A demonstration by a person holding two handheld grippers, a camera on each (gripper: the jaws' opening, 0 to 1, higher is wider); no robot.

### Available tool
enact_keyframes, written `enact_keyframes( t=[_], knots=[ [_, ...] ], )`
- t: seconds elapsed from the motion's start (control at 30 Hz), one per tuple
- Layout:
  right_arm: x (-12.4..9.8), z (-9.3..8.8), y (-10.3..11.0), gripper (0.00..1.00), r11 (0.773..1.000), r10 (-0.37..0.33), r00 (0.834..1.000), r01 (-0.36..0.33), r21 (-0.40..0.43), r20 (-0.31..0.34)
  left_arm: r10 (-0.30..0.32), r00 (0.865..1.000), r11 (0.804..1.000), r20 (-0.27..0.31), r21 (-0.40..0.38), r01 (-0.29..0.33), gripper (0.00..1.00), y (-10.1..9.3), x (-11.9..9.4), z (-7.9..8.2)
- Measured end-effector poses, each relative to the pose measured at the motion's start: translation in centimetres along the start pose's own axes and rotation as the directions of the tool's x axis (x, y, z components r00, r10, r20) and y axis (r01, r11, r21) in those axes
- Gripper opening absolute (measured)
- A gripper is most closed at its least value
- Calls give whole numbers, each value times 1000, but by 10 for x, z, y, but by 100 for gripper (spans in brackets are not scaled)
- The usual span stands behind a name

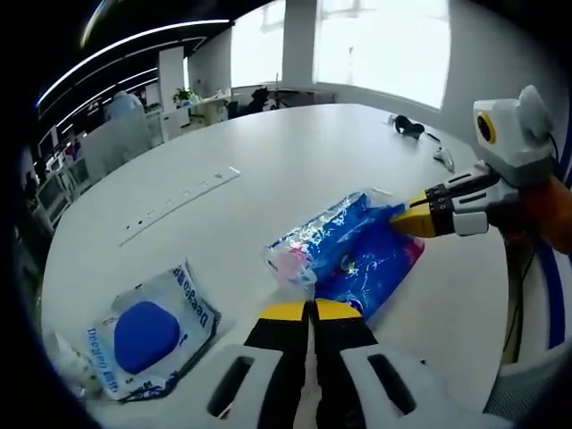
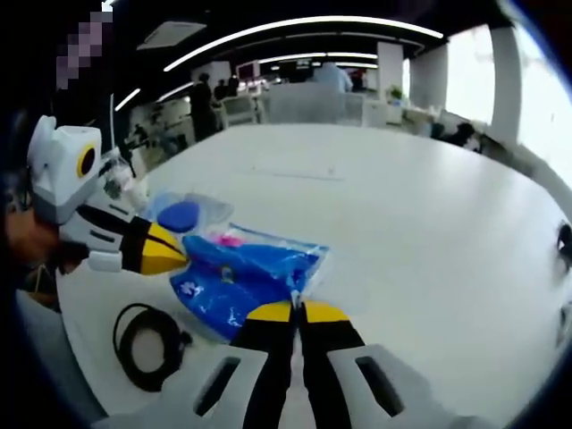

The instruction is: Arrange the tabletop items into an orderly group along one side of the table until the central work area is clear of visible clutter.

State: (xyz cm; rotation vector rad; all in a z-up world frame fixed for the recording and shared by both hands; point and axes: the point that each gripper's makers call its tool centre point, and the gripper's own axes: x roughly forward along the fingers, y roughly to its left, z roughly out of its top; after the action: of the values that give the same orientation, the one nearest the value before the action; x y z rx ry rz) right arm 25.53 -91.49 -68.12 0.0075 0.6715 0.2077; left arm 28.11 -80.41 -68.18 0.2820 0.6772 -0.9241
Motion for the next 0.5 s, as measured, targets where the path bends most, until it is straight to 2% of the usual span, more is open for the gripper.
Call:
enact_keyframes(
  t=[0.5],
  knots=[
    [17, 6, -1, 0, 1000, 20, 1000, -20, -17, -9, 29, 1000, 999, 1, -15, -29, 0, 13, 8, -1]
  ],
)
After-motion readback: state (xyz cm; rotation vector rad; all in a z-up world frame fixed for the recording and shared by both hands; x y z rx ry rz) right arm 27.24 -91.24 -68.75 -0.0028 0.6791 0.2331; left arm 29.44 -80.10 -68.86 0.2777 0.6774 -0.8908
